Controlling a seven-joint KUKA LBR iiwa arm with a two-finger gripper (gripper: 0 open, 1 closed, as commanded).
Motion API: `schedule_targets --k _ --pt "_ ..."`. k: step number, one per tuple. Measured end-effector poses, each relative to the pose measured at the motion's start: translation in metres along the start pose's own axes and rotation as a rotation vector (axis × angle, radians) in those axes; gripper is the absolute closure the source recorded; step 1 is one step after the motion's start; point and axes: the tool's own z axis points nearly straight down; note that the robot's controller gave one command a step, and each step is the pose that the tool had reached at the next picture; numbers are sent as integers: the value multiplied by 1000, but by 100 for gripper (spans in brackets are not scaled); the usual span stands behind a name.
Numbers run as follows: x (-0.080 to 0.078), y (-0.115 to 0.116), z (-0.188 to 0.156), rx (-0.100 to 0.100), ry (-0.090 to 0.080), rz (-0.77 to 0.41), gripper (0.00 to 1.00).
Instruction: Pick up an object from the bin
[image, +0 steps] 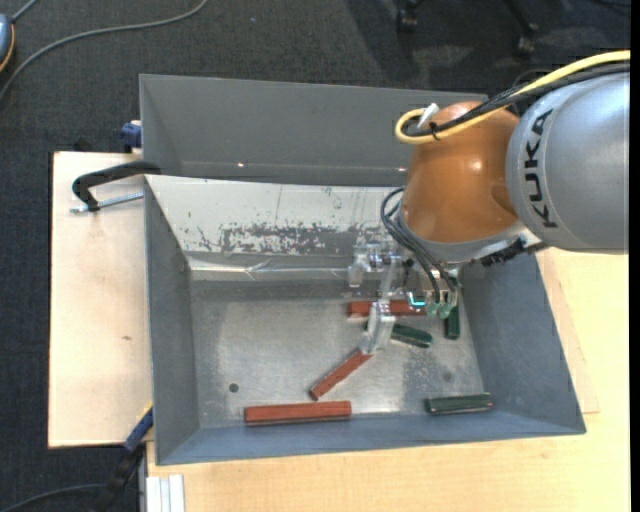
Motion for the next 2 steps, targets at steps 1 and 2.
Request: schedule_targets --k 1,2 --pt "-4 -30 110 1 -5 -235 0" --pt "-5 -29 107 1 -9 -234 100"
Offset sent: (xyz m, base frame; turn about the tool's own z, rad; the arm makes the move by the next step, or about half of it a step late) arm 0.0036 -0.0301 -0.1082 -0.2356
